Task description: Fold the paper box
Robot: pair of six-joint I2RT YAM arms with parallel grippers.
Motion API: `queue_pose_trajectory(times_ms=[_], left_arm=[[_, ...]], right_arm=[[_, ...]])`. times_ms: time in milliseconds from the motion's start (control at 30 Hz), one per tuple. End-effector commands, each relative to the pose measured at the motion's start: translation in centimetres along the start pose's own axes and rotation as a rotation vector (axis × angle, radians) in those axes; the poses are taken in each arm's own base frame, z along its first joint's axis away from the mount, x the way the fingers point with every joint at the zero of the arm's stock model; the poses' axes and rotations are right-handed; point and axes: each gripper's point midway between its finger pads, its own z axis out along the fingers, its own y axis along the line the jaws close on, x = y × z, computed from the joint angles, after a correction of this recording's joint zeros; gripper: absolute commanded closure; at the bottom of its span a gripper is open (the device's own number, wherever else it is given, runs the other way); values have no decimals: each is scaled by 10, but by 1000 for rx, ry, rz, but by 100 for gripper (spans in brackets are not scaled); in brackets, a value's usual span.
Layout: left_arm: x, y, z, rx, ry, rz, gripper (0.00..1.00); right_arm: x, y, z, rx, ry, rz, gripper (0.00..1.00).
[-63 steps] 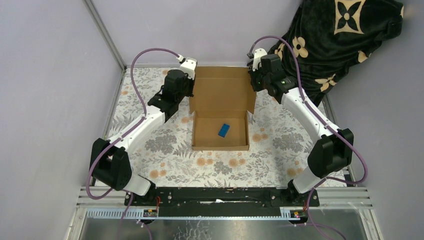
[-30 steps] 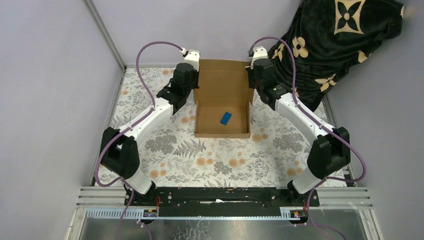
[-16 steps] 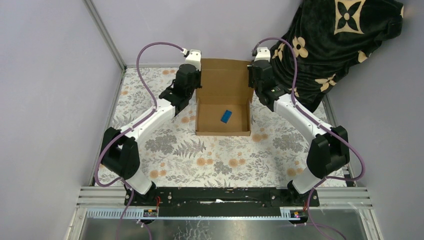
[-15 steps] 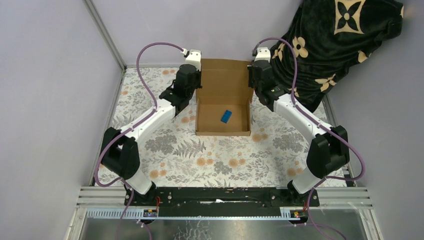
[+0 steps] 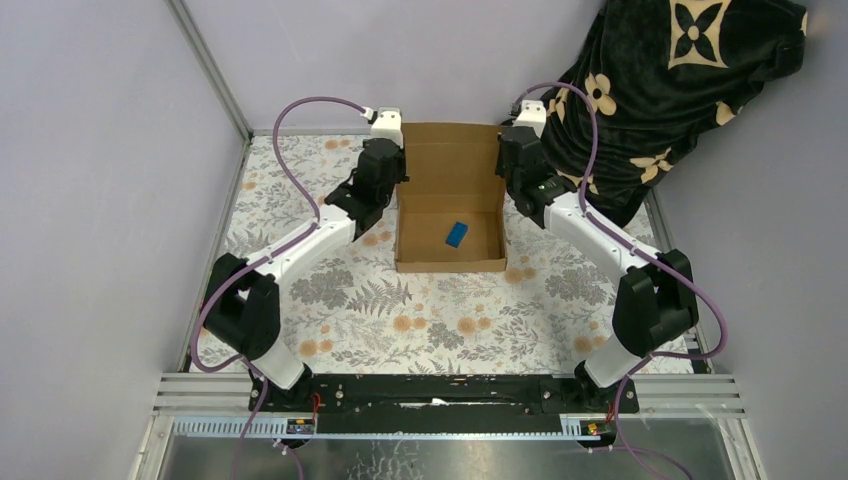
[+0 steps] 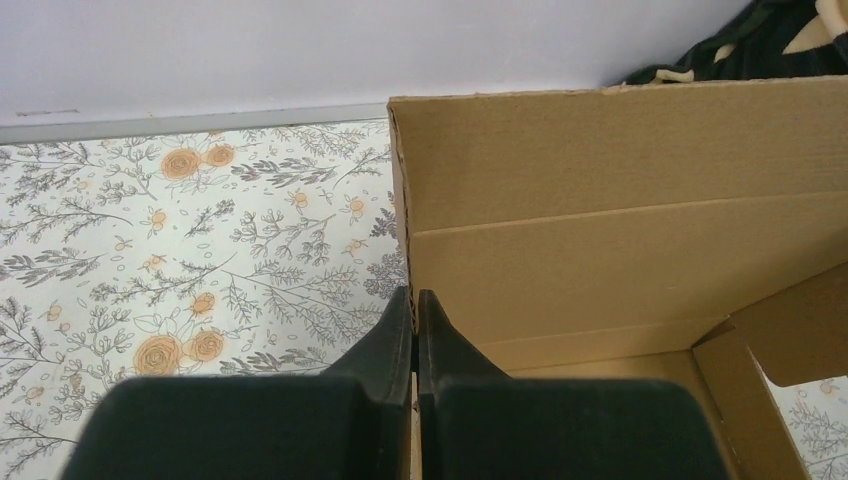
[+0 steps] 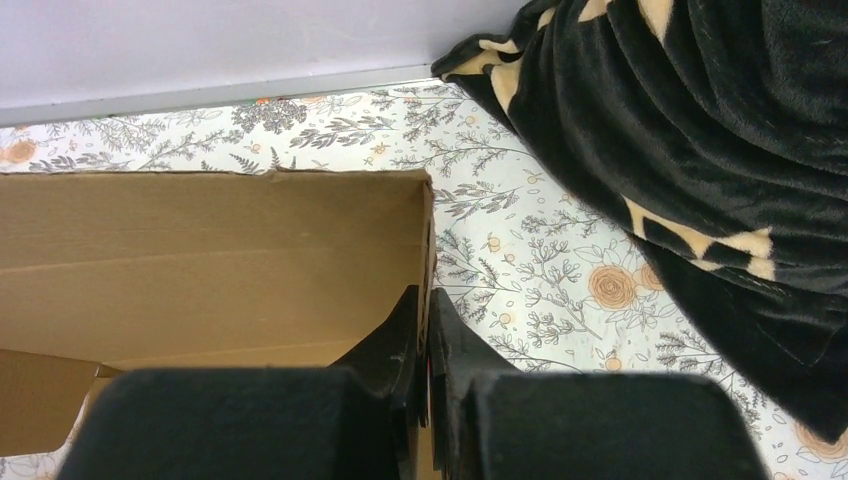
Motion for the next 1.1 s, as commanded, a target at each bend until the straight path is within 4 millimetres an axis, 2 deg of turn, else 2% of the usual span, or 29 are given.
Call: queue_pose_trajectory(times_ms=[0, 500, 800, 1067], left_arm=[[-10, -35, -9, 95, -59, -76, 100], [0, -43, -34, 95, -62, -85, 100], [23, -50, -42, 105, -33, -83, 100], [33, -54, -51, 111, -27, -79, 100]], right_arm=[[-13, 34, -16, -106, -67, 83, 100], [2, 28, -32, -94, -74, 89, 100], [15, 32, -42, -102, -59, 82, 100], [27, 30, -50, -101, -49, 72, 100]])
